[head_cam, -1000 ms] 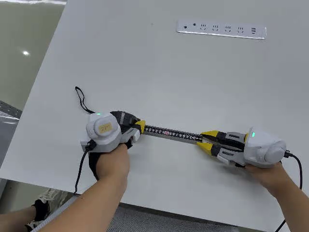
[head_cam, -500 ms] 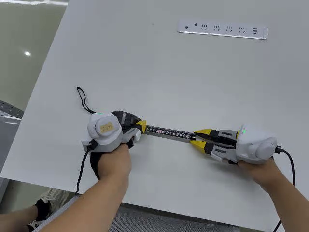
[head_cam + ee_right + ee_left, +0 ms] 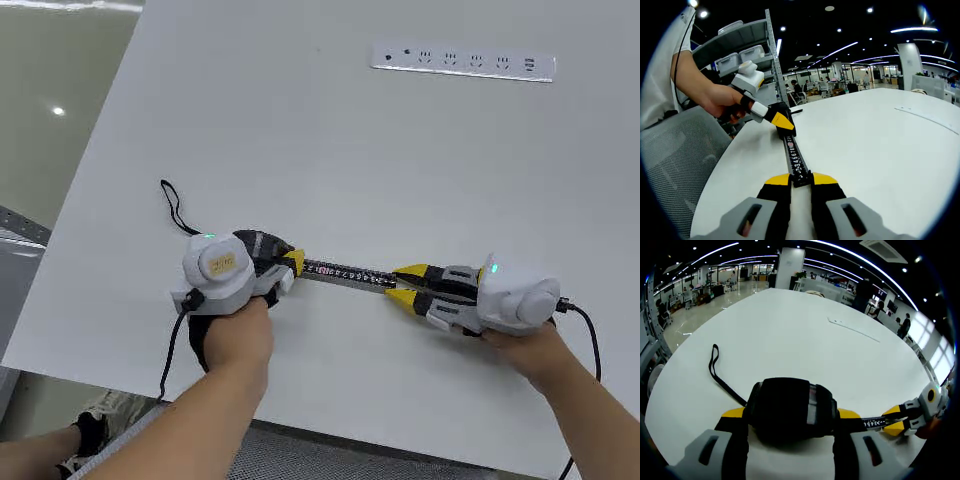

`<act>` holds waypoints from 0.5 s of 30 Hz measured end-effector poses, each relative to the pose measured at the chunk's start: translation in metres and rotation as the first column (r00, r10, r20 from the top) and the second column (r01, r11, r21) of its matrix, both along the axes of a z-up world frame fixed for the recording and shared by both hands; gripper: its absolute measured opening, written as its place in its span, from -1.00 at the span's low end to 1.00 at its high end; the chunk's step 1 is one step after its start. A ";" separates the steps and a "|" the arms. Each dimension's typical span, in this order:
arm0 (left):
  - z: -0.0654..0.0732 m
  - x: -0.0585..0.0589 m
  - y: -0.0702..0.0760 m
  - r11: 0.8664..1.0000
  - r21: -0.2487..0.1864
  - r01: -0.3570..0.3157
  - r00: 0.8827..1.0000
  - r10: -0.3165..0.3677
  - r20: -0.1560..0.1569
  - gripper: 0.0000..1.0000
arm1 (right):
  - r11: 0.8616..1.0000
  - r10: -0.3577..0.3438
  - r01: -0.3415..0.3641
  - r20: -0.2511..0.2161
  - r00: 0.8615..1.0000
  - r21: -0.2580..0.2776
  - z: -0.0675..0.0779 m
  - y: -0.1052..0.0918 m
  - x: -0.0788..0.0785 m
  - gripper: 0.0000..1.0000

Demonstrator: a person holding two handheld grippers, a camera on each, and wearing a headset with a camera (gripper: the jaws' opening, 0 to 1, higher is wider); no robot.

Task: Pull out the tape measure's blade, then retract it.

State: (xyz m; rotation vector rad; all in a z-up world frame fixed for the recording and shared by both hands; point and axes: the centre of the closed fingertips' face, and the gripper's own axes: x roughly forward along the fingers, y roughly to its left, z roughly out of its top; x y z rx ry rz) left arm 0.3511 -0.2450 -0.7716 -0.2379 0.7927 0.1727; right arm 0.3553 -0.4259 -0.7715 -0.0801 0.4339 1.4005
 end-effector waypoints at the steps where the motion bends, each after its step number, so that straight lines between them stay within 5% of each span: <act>1: 0.000 0.000 0.000 1.000 -0.001 -0.001 1.000 0.001 0.001 0.32 | 1.000 0.001 -0.001 -0.001 1.000 0.000 0.000 0.002 0.000 -0.73; 15: 0.000 0.000 0.000 1.000 0.001 -0.001 1.000 0.001 0.001 0.32 | 1.000 0.015 -0.015 0.000 1.000 0.003 -0.001 0.013 -0.001 -0.73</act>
